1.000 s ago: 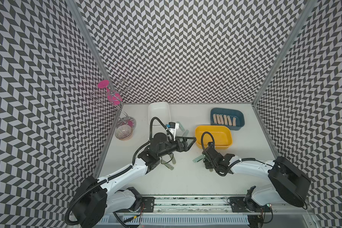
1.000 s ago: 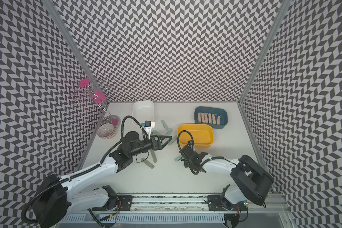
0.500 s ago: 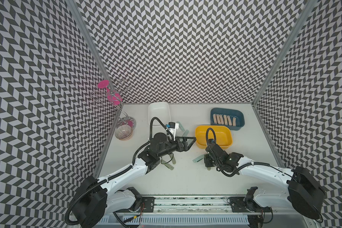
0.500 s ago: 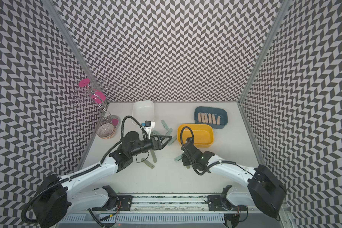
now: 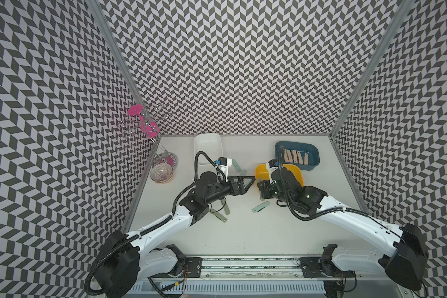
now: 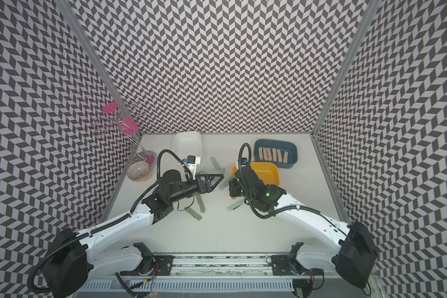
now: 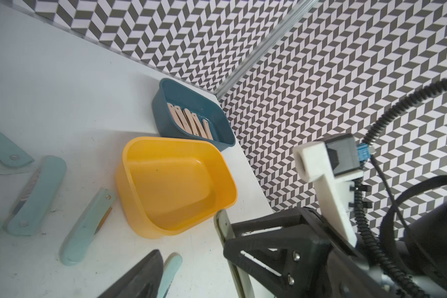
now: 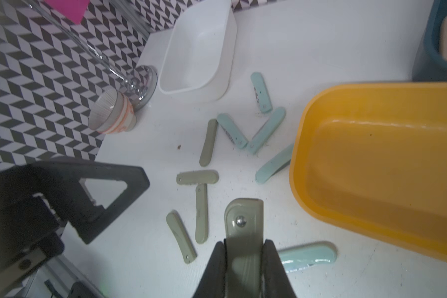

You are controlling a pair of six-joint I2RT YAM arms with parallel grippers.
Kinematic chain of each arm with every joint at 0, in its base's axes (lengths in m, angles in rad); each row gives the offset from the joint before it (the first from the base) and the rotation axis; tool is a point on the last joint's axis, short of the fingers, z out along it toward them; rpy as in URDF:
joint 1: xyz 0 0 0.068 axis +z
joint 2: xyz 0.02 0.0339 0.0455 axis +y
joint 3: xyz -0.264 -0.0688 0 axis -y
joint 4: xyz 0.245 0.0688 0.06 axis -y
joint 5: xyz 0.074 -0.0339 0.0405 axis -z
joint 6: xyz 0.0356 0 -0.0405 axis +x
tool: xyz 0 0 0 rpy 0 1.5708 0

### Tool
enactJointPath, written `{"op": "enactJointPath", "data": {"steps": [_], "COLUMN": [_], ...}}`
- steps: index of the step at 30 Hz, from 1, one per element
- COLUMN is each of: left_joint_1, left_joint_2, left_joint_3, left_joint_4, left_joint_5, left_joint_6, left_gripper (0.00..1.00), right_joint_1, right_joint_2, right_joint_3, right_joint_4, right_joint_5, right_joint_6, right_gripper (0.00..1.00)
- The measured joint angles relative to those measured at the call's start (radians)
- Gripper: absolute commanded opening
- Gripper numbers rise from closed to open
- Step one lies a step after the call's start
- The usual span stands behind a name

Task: Place the fruit knives into the storage box by color
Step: Pick up the fruit knife from the center of the board, then place the fruit knife in the storage box.

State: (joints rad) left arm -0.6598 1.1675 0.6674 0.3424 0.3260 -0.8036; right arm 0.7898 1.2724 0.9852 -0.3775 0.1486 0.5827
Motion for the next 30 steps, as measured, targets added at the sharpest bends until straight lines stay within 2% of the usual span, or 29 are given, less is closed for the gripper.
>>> {"op": "enactJointPath", "data": {"steps": [6,15,30], "left_joint_1": [0.056,0.077,0.078], "left_joint_2": [-0.006,0.010,0.101], "left_joint_3": [0.003,0.008,0.043], "left_joint_4": [-0.008,-0.007,0.002], "left_joint_5": [0.000,0.010,0.043], "left_joint_6": [-0.002,-0.002,-0.002], "left_gripper": [1.00,1.00,1.00], "right_joint_1": [-0.114,-0.234,-0.263], "right_joint_2": [0.126,0.346,0.570], "right_joint_3": [0.053,0.112,0.156], "right_joint_4": [0.045,0.060,0.119], "right_joint_5": [0.003,-0.036,-0.081], "right_joint_6": [-0.029,-0.062,-0.068], "right_gripper": [0.15,0.14,0.14]}}
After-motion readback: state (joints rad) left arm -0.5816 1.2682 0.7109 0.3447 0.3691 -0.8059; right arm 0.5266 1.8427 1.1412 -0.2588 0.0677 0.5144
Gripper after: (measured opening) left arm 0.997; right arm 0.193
